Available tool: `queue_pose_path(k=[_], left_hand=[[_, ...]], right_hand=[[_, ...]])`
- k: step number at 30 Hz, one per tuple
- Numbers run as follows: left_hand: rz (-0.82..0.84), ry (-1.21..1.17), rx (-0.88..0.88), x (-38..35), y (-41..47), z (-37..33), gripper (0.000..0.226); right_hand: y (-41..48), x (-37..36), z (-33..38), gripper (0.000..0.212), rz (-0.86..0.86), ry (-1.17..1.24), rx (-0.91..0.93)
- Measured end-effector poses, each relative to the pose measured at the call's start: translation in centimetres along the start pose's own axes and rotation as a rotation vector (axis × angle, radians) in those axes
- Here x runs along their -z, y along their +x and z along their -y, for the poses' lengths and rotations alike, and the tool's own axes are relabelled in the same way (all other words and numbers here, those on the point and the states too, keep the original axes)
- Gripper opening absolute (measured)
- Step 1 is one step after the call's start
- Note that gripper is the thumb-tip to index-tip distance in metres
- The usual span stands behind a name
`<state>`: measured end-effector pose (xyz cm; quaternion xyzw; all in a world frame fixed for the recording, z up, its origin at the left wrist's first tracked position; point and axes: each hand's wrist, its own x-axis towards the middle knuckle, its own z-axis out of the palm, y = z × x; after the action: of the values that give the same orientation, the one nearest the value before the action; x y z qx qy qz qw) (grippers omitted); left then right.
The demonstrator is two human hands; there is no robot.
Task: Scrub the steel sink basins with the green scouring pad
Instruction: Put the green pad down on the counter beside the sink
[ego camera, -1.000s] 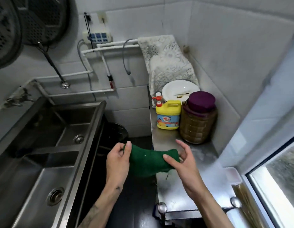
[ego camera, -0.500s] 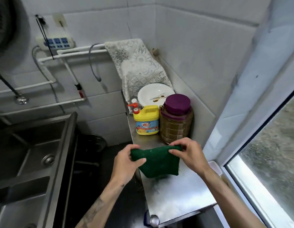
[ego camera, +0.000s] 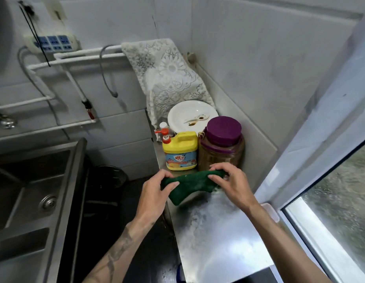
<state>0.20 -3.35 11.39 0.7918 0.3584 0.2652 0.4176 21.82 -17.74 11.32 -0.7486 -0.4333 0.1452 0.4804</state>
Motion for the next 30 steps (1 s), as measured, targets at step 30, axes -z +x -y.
queue_pose_path(k=[30], left_hand=[[0.194, 0.762, 0.071, -14.4, -5.4, 13.4, 0.064]], right_hand=[[-5.9, -11.5, -16.0, 0.056, 0.244, -0.664, -0.029]])
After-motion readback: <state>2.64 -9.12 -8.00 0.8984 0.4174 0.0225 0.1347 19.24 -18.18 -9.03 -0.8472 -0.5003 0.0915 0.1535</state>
